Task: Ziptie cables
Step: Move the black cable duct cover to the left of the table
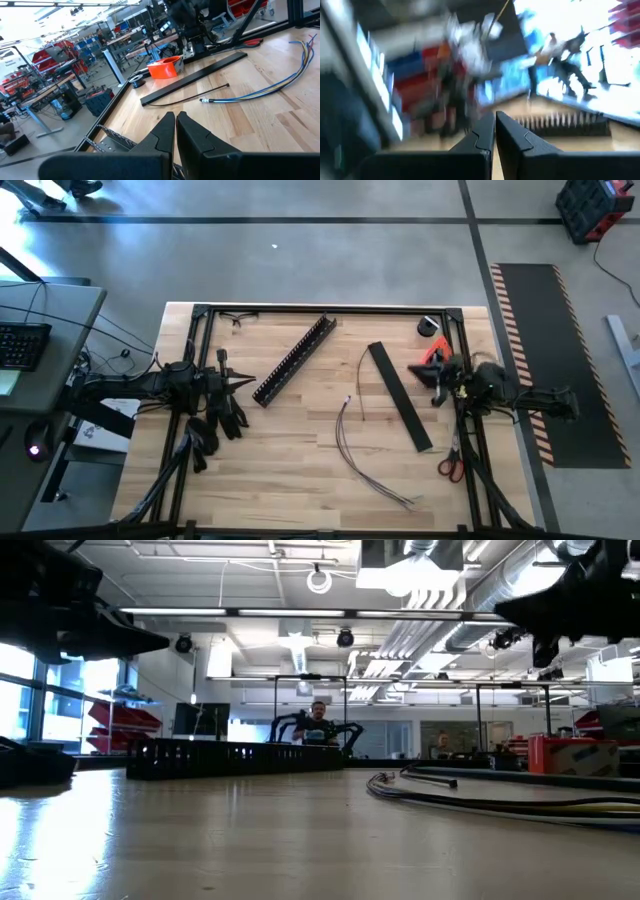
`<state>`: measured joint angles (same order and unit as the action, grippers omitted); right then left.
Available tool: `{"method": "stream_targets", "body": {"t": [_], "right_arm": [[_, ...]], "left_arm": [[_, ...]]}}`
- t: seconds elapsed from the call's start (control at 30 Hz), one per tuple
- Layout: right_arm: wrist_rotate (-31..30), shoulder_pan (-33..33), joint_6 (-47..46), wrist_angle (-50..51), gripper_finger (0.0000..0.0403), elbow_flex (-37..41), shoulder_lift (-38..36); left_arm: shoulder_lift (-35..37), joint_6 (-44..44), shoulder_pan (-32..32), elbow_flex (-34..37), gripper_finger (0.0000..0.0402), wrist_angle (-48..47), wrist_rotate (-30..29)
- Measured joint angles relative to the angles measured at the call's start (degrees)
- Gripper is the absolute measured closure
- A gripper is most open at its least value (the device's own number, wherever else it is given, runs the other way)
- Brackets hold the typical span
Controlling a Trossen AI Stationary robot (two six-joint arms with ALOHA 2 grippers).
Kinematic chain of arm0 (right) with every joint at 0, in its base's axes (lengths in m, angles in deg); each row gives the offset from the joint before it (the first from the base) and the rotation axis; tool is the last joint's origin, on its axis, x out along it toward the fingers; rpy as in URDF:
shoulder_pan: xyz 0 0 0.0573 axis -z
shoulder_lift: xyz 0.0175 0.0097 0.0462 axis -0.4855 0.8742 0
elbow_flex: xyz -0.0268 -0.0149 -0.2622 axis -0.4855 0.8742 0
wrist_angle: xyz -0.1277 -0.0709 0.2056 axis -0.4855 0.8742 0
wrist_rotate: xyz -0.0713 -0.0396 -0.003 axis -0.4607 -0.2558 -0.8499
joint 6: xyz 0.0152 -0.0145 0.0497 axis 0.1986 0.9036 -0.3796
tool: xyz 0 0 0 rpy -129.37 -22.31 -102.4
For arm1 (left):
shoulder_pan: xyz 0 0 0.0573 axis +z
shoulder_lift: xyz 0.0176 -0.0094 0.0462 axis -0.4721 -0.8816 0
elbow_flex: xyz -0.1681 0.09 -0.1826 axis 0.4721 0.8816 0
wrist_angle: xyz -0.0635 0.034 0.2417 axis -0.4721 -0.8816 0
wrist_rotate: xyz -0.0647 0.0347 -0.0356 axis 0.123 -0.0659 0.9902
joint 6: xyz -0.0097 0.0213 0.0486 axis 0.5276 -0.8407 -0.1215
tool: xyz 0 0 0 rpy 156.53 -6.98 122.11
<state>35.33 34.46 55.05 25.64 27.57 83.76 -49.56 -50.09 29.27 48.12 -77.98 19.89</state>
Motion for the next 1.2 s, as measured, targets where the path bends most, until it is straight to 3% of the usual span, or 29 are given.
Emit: {"method": "stream_targets", "body": {"t": [0.13,0.2,0.33,0.47,0.6,0.73,0.8,0.93,1.07,1.2], "right_arm": [[-8.7,0.3,-10.3,-14.1,0.0402,0.0,0.0],[-8.9,0.3,-7.1,-19.7,0.0402,-0.4,0.2],[-7.4,0.3,2.2,-20.2,0.0402,-4.9,3.0],[-12.1,0.3,10.0,-11.5,0.0402,-11.2,10.7],[-13.5,0.3,9.5,-3.0,0.0394,-16.4,20.7],[-9.6,0.3,13.9,-0.7,0.0376,-19.9,31.6],[-9.6,0.3,17.1,-5.2,0.0368,-20.6,36.9],[-15.3,0.3,14.6,-4.0,0.0349,-24.3,44.9],[-18.4,-2.5,9.4,10.7,0.0309,-30.2,49.1],[-18.4,-7.9,-1.7,23.5,0.0246,-33.8,52.1]], "left_arm": [[0.0,0.0,0.0,0.0,0.0402,0.0,0.0],[0.0,0.0,0.0,0.0,0.0402,0.0,0.0],[0.0,0.0,0.0,0.0,0.0402,0.0,0.0],[0.0,0.0,0.0,0.0,0.0402,0.0,0.0],[0.0,0.0,0.0,0.0,0.0402,0.0,0.0],[0.0,-0.5,0.0,0.0,0.0402,0.0,0.0],[0.0,-1.9,0.0,0.0,0.0402,0.0,-0.1],[0.0,-3.4,0.0,0.0,0.0402,0.0,-0.1],[-0.1,-2.6,0.0,0.0,0.0402,0.0,0.0],[-0.1,-2.5,0.0,0.0,0.0402,0.0,0.0]]}}
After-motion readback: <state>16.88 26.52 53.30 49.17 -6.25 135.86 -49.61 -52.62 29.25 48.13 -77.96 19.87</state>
